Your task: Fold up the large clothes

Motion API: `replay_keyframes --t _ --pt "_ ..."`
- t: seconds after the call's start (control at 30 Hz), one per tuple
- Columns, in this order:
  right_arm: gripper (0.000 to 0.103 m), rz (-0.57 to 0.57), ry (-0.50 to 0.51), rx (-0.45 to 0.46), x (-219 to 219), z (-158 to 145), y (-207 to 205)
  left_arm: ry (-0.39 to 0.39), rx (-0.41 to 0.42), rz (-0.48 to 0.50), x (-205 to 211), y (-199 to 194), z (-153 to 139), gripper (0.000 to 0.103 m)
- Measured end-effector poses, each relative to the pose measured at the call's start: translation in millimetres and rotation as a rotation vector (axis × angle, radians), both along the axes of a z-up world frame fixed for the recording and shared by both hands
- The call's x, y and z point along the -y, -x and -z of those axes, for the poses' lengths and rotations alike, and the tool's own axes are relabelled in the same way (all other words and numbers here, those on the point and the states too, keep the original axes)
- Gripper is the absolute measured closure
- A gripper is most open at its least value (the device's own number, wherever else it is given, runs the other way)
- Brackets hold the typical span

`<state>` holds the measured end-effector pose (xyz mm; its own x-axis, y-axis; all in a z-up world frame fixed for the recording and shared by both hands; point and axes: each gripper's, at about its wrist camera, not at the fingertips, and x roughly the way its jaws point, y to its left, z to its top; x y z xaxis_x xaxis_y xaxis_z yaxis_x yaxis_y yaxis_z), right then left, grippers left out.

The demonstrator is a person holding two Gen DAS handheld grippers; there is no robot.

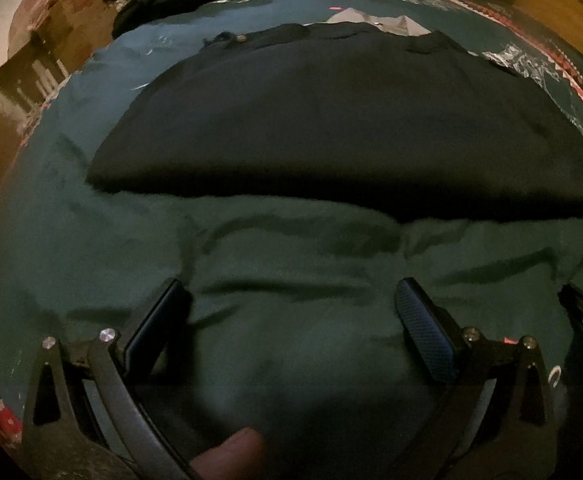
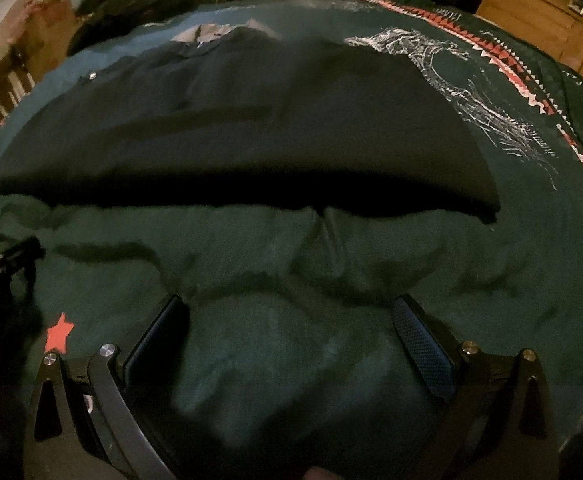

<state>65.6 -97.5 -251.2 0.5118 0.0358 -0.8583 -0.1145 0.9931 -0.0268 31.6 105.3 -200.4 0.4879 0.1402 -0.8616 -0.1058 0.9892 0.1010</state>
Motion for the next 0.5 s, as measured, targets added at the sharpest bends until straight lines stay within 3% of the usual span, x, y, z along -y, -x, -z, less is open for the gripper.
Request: replay_keyframes --t 0.2,0.5 --pt "0.000 -0.009 -0.001 -0.029 2.6 -15.5 23.2 -0.016 -0.081 0.006 -2.9 10.9 10.5 0.000" --pt "0.000 0.002 0.074 -0.069 15.2 -7.4 39.4 -0.031 -0.090 0.048 -2.9 9.1 15.6 0.000"
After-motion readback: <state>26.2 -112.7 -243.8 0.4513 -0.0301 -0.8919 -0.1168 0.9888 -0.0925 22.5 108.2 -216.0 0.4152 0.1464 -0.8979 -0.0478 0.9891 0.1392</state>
